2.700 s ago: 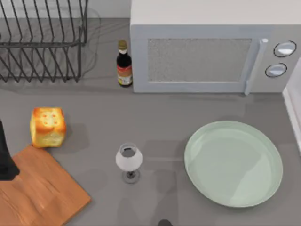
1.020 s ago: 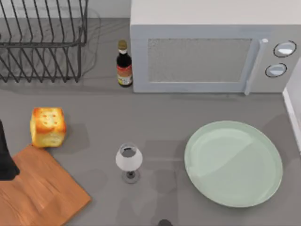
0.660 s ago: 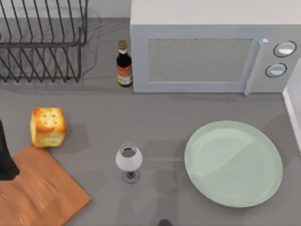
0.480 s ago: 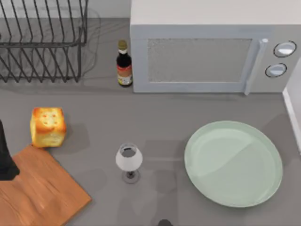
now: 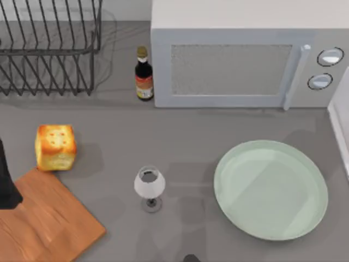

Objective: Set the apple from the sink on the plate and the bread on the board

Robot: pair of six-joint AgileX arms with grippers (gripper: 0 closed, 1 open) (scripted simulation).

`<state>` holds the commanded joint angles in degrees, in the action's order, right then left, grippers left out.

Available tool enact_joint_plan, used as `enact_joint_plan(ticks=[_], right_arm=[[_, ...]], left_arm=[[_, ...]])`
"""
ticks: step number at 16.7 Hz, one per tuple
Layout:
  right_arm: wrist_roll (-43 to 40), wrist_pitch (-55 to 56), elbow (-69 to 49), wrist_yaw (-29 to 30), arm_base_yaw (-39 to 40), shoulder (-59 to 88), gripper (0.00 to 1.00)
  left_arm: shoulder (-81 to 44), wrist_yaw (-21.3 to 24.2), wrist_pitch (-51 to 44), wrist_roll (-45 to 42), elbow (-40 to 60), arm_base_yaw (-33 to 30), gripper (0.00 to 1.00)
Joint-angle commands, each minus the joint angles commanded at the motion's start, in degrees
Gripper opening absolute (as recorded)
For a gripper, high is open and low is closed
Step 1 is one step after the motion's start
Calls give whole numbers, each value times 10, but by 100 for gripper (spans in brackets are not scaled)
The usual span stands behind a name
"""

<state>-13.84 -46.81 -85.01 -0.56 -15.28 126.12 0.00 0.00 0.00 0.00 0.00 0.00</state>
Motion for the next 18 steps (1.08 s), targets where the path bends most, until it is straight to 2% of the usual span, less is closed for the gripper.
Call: enact_joint_plan(ticks=[3, 10, 14, 18], right_arm=[[0, -51, -22, 0, 0, -36, 0], [14, -62, -32, 1, 12, -57, 0], [79, -101, -42, 6, 72, -135, 0], [179, -153, -45, 11, 168, -222, 0]], left_arm=[[0, 0, 0, 0, 0, 0, 100], [0, 0, 0, 0, 0, 0, 100], [0, 0, 0, 0, 0, 0, 100], [0, 0, 0, 0, 0, 0, 100]])
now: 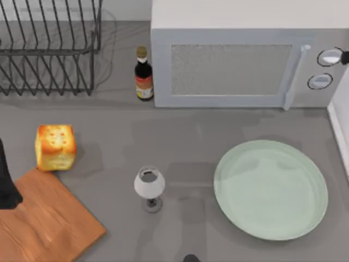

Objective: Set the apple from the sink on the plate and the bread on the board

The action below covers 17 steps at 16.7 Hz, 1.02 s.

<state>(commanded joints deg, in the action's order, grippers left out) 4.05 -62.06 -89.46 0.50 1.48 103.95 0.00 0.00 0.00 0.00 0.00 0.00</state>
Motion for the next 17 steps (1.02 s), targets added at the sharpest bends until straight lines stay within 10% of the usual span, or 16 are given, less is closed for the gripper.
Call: enact_joint_plan(ticks=[10, 17], right_arm=[[243, -75, 43, -4, 258, -16, 0], [268, -80, 54, -5, 286, 1, 0]], left_arm=[[0, 0, 0, 0, 0, 0, 100], [0, 0, 0, 0, 0, 0, 100]])
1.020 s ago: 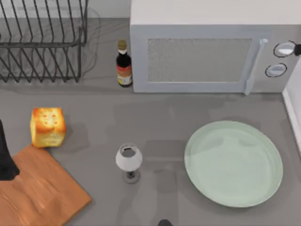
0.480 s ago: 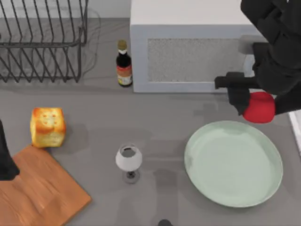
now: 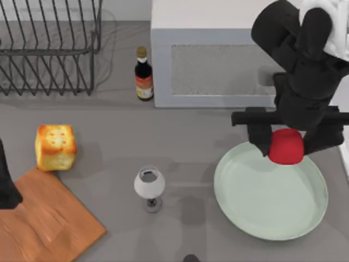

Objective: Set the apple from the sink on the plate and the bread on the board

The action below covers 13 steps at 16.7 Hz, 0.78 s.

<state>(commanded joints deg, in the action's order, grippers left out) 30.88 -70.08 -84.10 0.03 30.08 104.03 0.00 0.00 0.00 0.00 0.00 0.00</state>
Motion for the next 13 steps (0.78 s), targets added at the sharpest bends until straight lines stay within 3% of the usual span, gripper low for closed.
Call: enact_joint_plan(ticks=[13], right_arm=[[0, 0, 0, 0, 0, 0, 98]], left_arm=[[0, 0, 0, 0, 0, 0, 100]])
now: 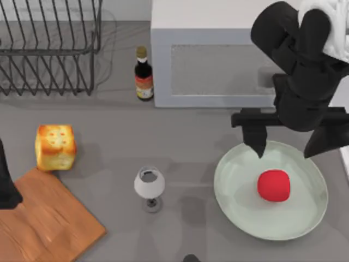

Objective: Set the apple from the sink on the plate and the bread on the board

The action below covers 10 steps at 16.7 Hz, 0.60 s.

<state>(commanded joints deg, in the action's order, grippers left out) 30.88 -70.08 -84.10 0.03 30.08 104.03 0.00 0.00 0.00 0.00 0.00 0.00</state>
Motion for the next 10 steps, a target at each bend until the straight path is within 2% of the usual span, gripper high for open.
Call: enact_joint_plan(ticks=[10], right_arm=[[0, 0, 0, 0, -1, 0, 100]], left_arm=[[0, 0, 0, 0, 0, 0, 100]])
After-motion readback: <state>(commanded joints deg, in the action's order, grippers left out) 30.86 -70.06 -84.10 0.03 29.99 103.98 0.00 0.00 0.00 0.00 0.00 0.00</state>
